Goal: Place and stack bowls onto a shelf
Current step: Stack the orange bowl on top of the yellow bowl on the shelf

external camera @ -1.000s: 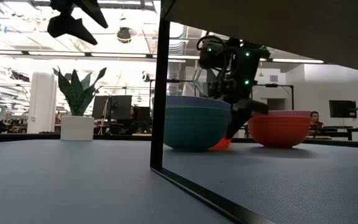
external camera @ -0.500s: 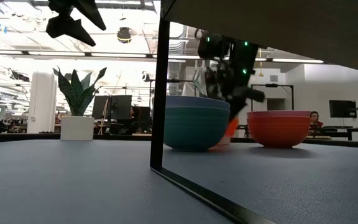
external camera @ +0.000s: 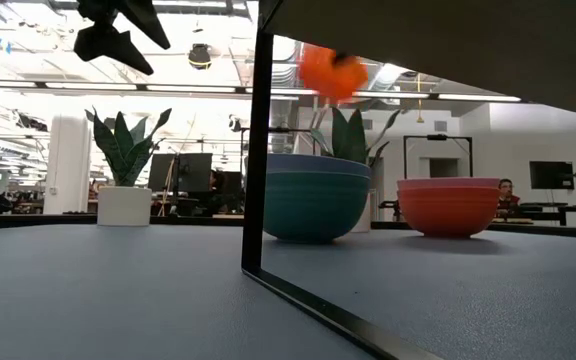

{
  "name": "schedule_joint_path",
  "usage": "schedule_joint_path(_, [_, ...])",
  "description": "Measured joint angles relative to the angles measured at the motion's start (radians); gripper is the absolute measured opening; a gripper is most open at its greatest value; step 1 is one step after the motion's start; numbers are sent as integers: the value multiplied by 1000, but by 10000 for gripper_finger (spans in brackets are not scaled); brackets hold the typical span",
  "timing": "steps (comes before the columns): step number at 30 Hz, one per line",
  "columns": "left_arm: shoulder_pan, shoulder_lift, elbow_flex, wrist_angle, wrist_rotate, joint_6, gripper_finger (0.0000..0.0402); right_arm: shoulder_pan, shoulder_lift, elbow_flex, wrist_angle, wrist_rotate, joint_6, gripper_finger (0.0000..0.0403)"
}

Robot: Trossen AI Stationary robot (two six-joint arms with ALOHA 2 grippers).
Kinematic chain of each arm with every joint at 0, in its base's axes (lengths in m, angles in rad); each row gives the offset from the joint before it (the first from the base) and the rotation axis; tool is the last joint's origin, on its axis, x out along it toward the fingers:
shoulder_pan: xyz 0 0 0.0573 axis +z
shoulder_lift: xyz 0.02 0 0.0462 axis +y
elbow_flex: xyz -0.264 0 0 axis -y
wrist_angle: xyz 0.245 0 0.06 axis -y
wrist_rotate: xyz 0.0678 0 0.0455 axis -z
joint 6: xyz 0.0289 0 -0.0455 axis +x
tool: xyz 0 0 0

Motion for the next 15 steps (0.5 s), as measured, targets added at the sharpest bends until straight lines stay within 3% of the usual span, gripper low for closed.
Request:
schedule_joint_path(7, [0,0,0,0,1,25,269,242,-59,190,-85,-3,95,23])
schedule_joint_path(12, [0,0,0,-1,29,37,269,473,-54,250,-79,5,95,23])
schedule_joint_path(15, [0,0,0,-10,54,40,269,615,-48,253,-74,68,96,23])
